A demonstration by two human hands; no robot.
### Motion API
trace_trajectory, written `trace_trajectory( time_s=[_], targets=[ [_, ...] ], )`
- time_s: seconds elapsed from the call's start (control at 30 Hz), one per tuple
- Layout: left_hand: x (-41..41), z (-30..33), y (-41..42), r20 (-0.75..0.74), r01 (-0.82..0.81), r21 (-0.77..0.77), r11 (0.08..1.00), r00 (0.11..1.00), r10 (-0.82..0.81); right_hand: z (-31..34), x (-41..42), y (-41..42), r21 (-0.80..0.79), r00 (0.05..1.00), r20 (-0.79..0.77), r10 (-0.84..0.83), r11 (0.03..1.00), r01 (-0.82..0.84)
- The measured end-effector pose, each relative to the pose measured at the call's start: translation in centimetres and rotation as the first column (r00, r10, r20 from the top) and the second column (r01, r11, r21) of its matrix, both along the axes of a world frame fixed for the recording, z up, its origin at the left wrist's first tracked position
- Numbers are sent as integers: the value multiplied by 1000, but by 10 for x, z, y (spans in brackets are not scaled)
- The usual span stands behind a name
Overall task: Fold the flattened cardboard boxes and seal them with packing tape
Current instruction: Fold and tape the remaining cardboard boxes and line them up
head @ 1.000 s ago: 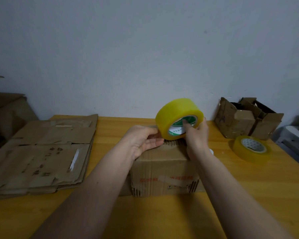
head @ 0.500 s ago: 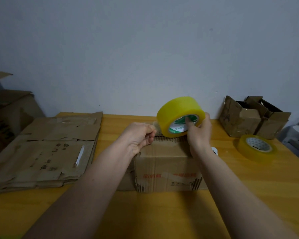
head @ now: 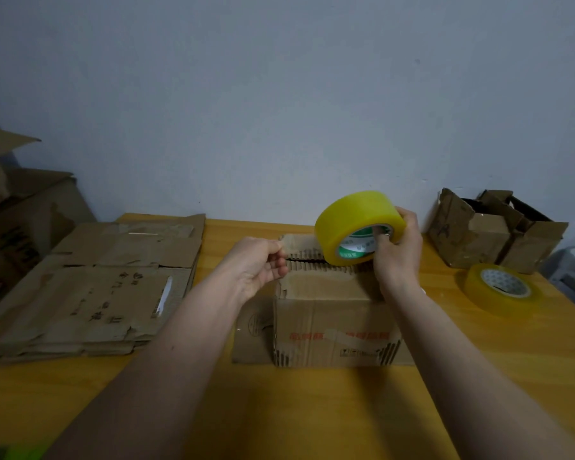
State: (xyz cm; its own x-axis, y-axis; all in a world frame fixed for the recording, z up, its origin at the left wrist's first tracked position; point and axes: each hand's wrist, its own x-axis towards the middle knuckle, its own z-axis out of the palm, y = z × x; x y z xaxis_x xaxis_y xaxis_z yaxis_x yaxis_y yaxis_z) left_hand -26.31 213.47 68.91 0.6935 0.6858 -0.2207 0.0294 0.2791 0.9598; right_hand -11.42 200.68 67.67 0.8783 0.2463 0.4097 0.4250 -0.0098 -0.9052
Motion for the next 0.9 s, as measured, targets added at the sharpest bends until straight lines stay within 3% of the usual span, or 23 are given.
trace_trajectory(
  time_s=[0.13, 0.27, 0.43, 0.63, 0.77, 0.9],
  targets=[
    [4, 0, 0, 7, -19, -13, 1000, 1000, 19, 0, -3, 1, 10, 1000, -17, -16, 1000, 16],
    [7, -3, -2, -44, -28, 110, 994, 998, 33, -1, -4, 1, -1, 999, -42, -29, 1000, 29],
    [6, -9, 1, -9, -80, 120, 989, 997, 82, -1, -1, 2, -83, 986, -152, 68, 993, -81],
    [4, -11, 6, 15, -152, 101, 983, 988, 151, 12, -7, 11, -152, 991, 16, 130, 980, -126],
    [-7, -19, 17, 44, -245, 6, 969, 969, 245, 9, -8, 7, -189, 993, 96, 65, 981, -46],
    [-11, -26, 23, 23, -233, -59, 971, 972, 234, 8, -3, 4, -225, 992, 128, -5, 974, 34]
  ],
)
